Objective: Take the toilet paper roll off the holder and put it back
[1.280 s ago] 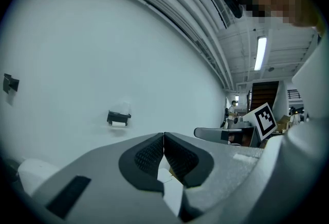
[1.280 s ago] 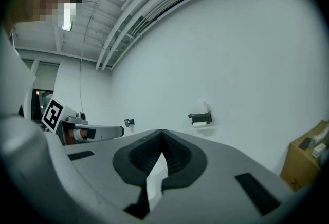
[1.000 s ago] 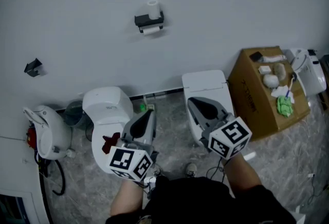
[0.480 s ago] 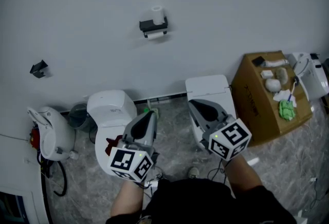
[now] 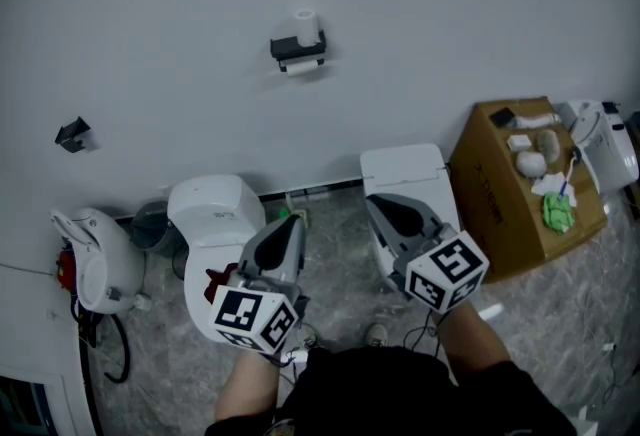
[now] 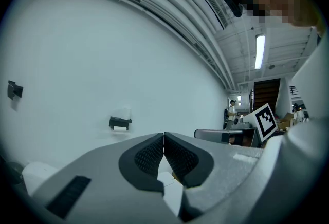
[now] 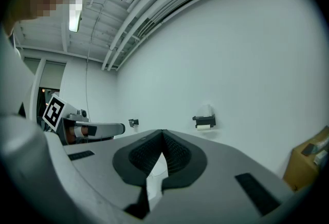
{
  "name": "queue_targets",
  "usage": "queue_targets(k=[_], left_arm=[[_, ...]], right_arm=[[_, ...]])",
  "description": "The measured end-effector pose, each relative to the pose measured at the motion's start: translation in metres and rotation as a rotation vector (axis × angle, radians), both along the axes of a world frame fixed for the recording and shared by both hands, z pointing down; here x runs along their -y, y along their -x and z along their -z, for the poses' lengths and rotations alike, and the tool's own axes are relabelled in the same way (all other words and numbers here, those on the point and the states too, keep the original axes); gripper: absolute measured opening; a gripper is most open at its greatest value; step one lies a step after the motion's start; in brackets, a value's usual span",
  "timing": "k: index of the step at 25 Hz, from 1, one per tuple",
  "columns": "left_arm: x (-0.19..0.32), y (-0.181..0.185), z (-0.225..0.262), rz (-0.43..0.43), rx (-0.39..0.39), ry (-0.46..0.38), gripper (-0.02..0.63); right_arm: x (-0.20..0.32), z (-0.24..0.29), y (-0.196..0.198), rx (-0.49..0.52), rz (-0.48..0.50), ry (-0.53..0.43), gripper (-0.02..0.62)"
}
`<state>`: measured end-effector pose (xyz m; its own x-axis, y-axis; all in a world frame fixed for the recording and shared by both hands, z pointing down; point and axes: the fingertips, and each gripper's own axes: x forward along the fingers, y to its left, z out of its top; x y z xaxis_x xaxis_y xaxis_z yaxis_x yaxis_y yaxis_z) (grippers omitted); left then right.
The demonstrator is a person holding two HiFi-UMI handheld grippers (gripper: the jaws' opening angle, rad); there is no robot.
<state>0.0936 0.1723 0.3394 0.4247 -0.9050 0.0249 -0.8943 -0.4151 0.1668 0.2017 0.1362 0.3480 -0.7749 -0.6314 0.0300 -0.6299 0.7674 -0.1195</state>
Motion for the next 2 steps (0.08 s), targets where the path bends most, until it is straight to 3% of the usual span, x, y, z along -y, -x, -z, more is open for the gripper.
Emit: queue_targets(k=[2], left_arm=[[0.0006,0.0005,-0.0016,-0.001,-0.002,0.002,0.005]], right_arm=[[0.0002,-0.0014,0.0006,0.000,-0.001,0.001,-0.002]])
